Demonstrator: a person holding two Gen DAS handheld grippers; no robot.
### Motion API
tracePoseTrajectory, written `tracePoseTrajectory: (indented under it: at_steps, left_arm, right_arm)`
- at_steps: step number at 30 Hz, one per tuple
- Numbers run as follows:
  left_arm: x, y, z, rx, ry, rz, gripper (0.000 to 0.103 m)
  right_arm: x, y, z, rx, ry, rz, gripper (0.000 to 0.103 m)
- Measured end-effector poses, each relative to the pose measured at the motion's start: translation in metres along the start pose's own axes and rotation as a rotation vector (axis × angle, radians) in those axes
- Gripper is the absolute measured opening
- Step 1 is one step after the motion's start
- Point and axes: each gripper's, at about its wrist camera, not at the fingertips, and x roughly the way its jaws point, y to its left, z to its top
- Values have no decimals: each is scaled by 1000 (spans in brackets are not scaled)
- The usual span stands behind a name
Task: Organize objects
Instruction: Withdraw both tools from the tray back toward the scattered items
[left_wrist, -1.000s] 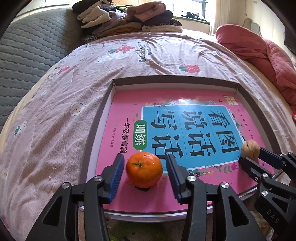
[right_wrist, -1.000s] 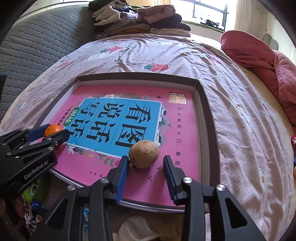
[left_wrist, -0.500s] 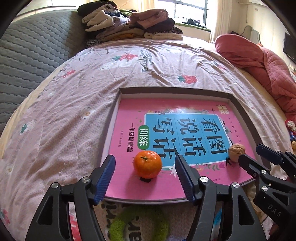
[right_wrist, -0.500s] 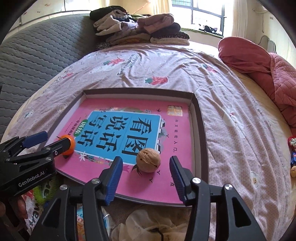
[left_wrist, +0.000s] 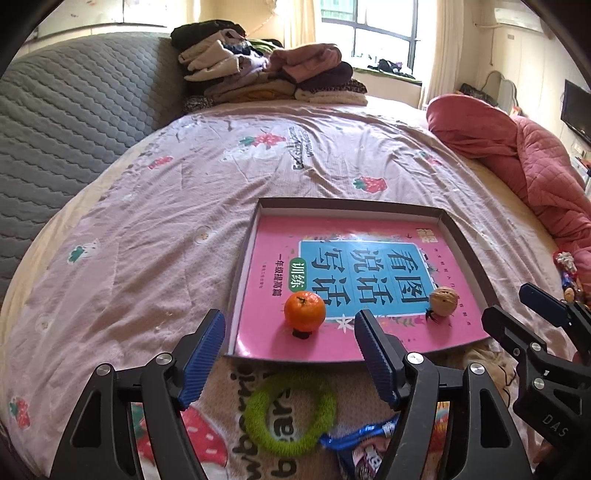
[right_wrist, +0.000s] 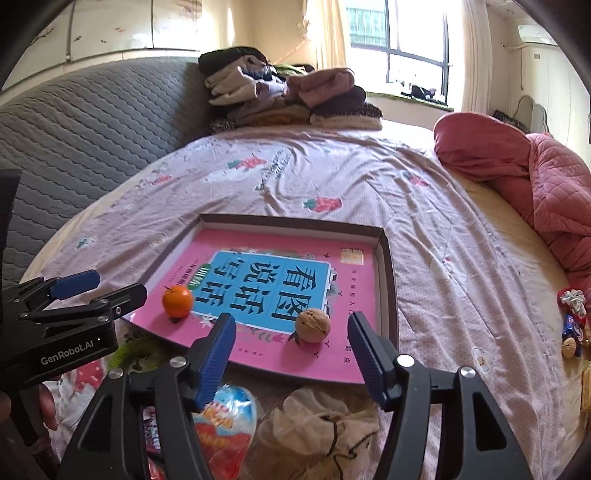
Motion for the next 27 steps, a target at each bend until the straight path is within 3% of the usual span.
tracePoseTrajectory:
  at_steps: [5,10,16,27]
  left_arm:
    - [-22,4,-11,2,-31,6,74]
    - [-38,8,-24,19,-72,63,74]
    - [-45,9,-36,23,-67,65,74]
    - [-55,-1,-52,44,-68,67,74]
  right_arm:
    - [-18,7,-4,-15,-46,0,65]
    - [-32,16,-12,-28,-74,6,65]
    - [-47,20,-23,-49,-110,-11,67]
    - [-58,23,-39,-16,-99,21,67]
